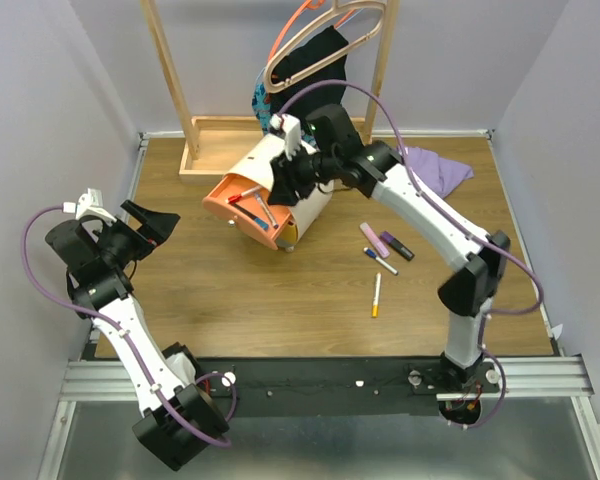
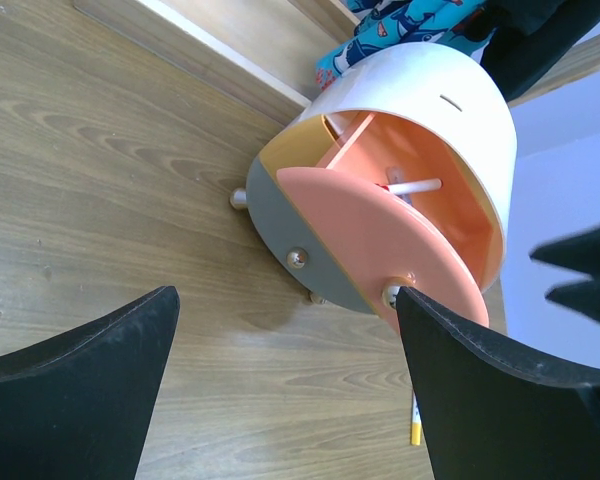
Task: Sort the stationery into containers
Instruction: Place the pen in the drawer, then pick up the pen from the center of the board.
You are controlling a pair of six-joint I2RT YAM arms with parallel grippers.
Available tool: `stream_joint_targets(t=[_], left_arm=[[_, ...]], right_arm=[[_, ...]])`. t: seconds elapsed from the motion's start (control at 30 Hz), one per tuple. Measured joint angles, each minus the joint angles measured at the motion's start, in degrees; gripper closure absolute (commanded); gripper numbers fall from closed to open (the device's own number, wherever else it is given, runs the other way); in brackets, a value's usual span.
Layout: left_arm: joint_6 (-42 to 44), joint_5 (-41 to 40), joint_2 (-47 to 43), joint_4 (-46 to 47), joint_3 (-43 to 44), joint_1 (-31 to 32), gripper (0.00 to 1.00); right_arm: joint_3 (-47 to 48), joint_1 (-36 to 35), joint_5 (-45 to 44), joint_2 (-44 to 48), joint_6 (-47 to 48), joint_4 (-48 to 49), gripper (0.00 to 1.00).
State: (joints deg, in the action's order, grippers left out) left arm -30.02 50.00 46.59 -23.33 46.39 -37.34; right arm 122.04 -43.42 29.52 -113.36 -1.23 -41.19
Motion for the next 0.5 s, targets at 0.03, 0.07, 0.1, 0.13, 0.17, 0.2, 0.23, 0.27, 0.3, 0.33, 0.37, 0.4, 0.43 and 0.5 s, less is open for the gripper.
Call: stream_joint_targets(t=[0.03, 0.07, 0.1, 0.13, 0.17, 0.2, 0.23, 0.27, 0.3, 0.33, 0.37, 0.4, 0.43, 0.5], left_arm=[[0.1, 0.0, 0.0, 0.0, 0.0, 0.0, 0.01], [0.2, 0.0, 0.1, 0.0, 0.0, 0.0, 0.01], [0.5, 0.0, 0.2, -0.1, 0.1, 0.0, 0.01], [0.9, 0.0, 0.3, -0.2, 0.2, 0.0, 0.01], [1.1, 0.0, 0.4, -0.3, 0.2, 0.0, 0.01], [1.4, 0.0, 0.4, -0.4, 0.3, 0.0, 0.01], [1.5, 0.0, 0.5, -0.5, 0.3, 0.0, 0.01], [1.6, 0.0, 0.5, -0.6, 0.4, 0.1, 0.01], [1.7, 0.0, 0.5, -0.6, 0.5, 0.1, 0.01], [1.7, 0.0, 0.5, -0.6, 0.5, 0.1, 0.01], [1.7, 0.0, 0.5, -0.6, 0.5, 0.1, 0.01], [1.7, 0.0, 0.5, -0.6, 0.5, 0.1, 0.01], [1.7, 0.0, 0.5, -0.6, 0.5, 0.1, 0.01], [1.7, 0.0, 0.6, -0.8, 0.5, 0.2, 0.01]], right_arm=[[-4.5, 0.0, -2.0, 3.6, 1.5, -0.6, 0.48], [-7.1, 0.0, -3.4, 5.7, 2.8, -1.0, 0.48], [-11.8, 0.5, -5.6, 9.9, 5.0, -1.0, 0.48], [-15.9, 0.6, -7.1, 13.1, 6.5, -0.9, 0.48], [-21.1, 1.5, -9.1, 17.6, 8.0, -1.8, 0.48], [-24.5, 2.5, -10.1, 20.4, 9.0, -2.6, 0.48], [-29.1, 4.9, -11.4, 23.9, 10.0, -2.8, 0.49], [-32.8, 7.7, -12.6, 26.3, 11.0, -3.5, 0.49], [-35.2, 10.1, -13.4, 27.6, 11.7, -3.8, 0.49], [-37.7, 12.3, -14.4, 28.4, 12.4, -4.1, 0.49], [-41.4, 15.8, -16.1, 29.1, 13.5, -3.4, 0.49], [-44.7, 18.7, -17.6, 29.1, 14.4, -3.5, 0.5], [-47.8, 20.9, -18.8, 28.7, 15.6, -3.4, 0.5], [-52.6, 23.3, -20.5, 27.8, 17.7, -3.3, 0.5]])
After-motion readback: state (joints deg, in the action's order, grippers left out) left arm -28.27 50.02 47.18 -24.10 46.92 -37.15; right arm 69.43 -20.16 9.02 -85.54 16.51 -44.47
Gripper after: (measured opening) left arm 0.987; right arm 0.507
